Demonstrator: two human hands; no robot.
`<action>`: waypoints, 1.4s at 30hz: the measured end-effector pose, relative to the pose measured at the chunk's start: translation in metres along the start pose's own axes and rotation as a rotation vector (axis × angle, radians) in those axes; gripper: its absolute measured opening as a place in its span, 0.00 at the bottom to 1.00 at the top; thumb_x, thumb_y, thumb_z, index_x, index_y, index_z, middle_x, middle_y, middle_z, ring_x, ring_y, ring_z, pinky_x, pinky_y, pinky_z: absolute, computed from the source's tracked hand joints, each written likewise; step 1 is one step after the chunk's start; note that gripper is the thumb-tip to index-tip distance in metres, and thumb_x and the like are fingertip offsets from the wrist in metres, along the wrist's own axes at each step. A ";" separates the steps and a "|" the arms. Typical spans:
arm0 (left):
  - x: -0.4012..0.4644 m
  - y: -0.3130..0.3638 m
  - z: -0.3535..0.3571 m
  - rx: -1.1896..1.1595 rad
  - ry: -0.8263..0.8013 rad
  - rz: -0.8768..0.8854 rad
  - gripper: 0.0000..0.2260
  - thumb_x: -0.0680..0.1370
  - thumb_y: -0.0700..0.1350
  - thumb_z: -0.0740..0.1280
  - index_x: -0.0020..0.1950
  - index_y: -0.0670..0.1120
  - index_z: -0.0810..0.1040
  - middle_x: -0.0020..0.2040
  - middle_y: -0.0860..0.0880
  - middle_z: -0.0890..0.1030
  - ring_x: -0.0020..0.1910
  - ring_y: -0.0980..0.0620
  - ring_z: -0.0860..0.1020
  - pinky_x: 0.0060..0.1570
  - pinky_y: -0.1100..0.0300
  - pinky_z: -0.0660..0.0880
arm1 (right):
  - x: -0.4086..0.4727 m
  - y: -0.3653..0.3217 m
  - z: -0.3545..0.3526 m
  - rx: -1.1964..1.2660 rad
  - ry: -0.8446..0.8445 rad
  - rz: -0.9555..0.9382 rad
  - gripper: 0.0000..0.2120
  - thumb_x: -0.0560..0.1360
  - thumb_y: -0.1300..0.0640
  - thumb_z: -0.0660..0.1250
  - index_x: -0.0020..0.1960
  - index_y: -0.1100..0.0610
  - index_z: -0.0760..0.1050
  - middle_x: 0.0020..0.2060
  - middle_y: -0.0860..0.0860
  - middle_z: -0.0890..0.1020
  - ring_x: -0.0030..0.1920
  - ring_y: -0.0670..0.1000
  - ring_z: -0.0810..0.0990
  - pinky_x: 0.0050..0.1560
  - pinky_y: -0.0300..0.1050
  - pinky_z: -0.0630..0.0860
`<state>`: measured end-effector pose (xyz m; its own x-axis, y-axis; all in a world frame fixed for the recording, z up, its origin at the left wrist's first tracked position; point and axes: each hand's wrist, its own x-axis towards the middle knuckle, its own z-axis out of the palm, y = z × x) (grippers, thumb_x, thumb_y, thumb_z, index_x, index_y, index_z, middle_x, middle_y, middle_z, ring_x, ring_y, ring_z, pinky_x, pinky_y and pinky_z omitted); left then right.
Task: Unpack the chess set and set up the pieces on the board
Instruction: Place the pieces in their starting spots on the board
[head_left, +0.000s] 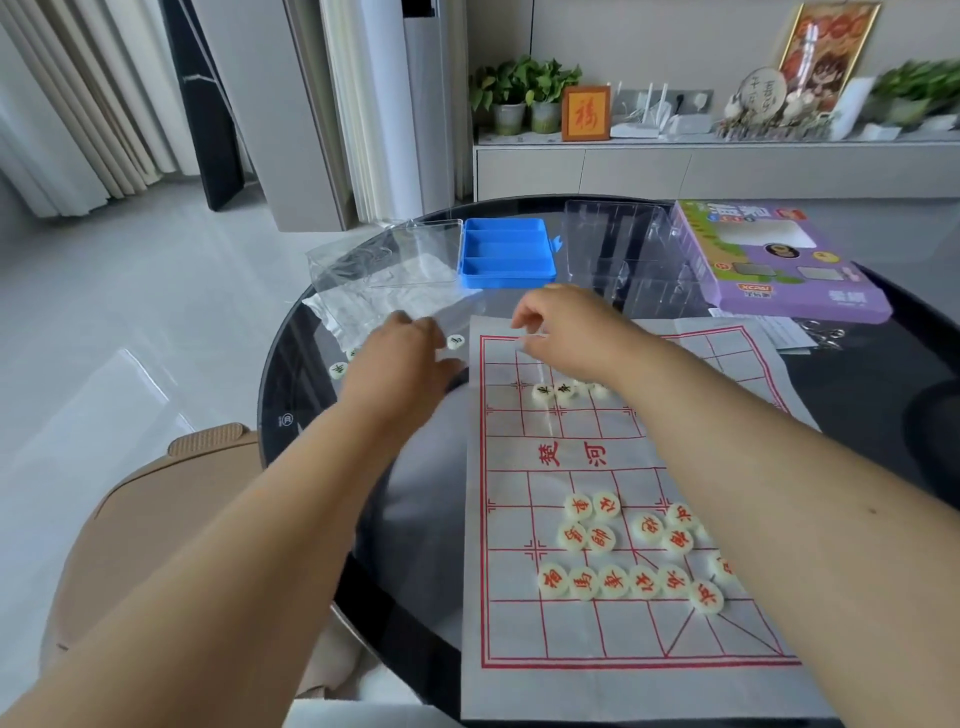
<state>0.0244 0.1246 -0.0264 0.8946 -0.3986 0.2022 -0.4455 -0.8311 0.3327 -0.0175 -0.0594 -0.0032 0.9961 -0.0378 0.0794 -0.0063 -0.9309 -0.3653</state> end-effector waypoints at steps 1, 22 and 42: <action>-0.001 -0.011 -0.002 0.015 0.010 -0.050 0.17 0.76 0.53 0.67 0.62 0.46 0.75 0.59 0.45 0.73 0.53 0.44 0.76 0.52 0.52 0.74 | 0.009 -0.010 0.006 0.011 0.000 -0.033 0.11 0.76 0.57 0.65 0.59 0.53 0.74 0.54 0.49 0.76 0.54 0.49 0.74 0.52 0.42 0.70; -0.004 -0.041 0.022 0.001 0.066 -0.042 0.09 0.77 0.49 0.66 0.56 0.49 0.78 0.54 0.48 0.73 0.48 0.46 0.75 0.40 0.55 0.74 | 0.069 -0.072 0.055 -0.192 -0.126 0.120 0.19 0.75 0.54 0.70 0.64 0.57 0.73 0.59 0.56 0.76 0.57 0.56 0.76 0.54 0.44 0.75; -0.008 -0.043 -0.005 0.085 -0.226 0.033 0.12 0.77 0.52 0.66 0.56 0.48 0.76 0.55 0.48 0.74 0.49 0.48 0.75 0.48 0.56 0.72 | 0.056 -0.082 0.052 -0.166 -0.250 0.022 0.12 0.73 0.63 0.66 0.57 0.60 0.77 0.53 0.58 0.81 0.41 0.52 0.75 0.41 0.42 0.74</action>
<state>0.0364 0.1649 -0.0376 0.8692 -0.4944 -0.0029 -0.4782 -0.8423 0.2486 0.0430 0.0337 -0.0173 0.9862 0.0129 -0.1651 -0.0218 -0.9782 -0.2065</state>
